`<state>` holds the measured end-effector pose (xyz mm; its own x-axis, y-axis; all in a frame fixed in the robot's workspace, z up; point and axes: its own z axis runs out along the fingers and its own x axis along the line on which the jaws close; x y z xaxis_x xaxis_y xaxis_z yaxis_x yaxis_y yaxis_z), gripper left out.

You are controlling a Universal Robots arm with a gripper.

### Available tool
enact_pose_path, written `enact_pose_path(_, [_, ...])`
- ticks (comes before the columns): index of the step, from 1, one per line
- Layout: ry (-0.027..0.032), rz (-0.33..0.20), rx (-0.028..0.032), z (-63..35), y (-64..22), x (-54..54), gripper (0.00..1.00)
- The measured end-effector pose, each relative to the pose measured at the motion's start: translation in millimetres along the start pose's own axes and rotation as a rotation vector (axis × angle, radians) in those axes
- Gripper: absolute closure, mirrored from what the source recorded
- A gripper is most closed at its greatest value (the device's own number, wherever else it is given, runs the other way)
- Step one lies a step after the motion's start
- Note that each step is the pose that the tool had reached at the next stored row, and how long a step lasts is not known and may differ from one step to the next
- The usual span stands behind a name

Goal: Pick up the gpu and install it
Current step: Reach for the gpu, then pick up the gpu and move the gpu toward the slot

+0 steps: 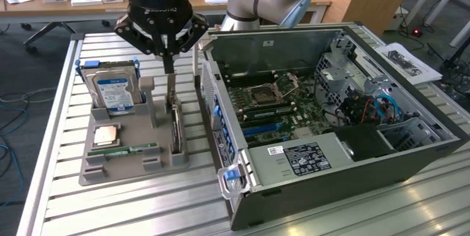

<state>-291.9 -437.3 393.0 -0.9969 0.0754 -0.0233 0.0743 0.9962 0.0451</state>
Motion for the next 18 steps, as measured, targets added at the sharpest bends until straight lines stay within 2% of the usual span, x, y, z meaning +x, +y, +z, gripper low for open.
enact_pose_path(18, [0.0, 0.0, 0.0, -0.1, -0.3, 2.2, 0.89])
